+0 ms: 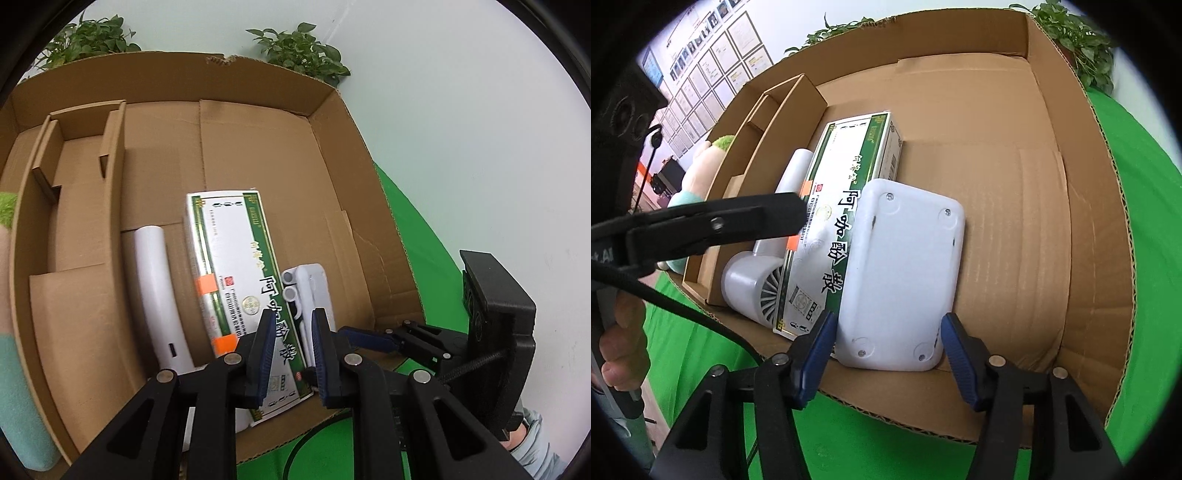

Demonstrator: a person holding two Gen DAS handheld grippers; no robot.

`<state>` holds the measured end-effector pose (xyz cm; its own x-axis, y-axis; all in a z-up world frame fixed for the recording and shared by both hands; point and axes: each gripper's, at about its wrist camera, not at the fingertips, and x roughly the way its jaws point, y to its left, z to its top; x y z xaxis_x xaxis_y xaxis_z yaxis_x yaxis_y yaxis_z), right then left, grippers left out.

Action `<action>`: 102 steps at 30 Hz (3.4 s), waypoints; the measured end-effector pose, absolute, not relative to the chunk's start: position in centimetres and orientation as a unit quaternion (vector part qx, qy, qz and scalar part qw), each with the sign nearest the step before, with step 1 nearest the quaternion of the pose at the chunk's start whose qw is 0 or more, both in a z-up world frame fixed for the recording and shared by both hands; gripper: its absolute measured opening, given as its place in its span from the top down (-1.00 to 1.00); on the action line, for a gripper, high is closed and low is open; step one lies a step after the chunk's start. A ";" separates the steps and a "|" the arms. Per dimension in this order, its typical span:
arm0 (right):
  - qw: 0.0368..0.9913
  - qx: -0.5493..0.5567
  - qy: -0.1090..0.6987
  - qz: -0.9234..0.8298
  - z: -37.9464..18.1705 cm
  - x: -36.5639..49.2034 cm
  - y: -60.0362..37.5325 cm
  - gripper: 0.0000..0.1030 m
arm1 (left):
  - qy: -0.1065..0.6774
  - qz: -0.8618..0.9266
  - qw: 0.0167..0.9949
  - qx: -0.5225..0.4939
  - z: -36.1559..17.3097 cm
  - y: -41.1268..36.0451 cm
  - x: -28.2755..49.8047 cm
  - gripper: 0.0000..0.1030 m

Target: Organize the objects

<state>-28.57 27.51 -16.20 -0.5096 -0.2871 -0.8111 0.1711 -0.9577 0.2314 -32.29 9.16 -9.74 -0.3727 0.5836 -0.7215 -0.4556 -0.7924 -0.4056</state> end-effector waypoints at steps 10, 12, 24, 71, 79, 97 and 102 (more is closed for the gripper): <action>0.112 0.477 -0.070 -0.869 -15.5 -29.1 29.6 -0.06 | -0.075 0.838 0.303 -0.448 -10.2 7.2 -33.4 0.68; 0.113 0.479 -0.062 -0.868 -15.7 -29.3 29.1 -0.03 | -0.079 0.839 0.301 -0.446 -10.1 6.8 -33.1 0.68; 0.094 0.477 -0.038 -0.873 -15.6 -28.9 28.8 -0.02 | -0.077 0.843 0.292 -0.445 -10.6 6.0 -32.7 0.62; -0.066 0.288 0.009 -0.955 -16.3 -23.3 21.7 -1.00 | 0.044 0.961 0.004 -0.272 -15.7 2.2 -23.8 -1.00; -0.066 0.288 0.008 -0.955 -16.3 -23.3 21.6 -1.00 | 0.044 0.961 0.005 -0.272 -15.7 2.3 -23.8 -1.00; -0.066 0.289 0.009 -0.955 -16.4 -23.3 21.6 -1.00 | 0.044 0.961 0.005 -0.272 -15.7 2.3 -23.8 -1.00; -0.066 0.289 0.009 -0.955 -16.4 -23.3 21.6 -1.00 | 0.044 0.961 0.005 -0.272 -15.7 2.2 -23.8 -1.00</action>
<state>-23.34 21.63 -16.41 -0.8243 0.1312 -0.5508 -0.1212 -0.9911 -0.0548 -23.81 2.25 -15.70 -0.8519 -0.0152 -0.5234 -0.0332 -0.9960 0.0830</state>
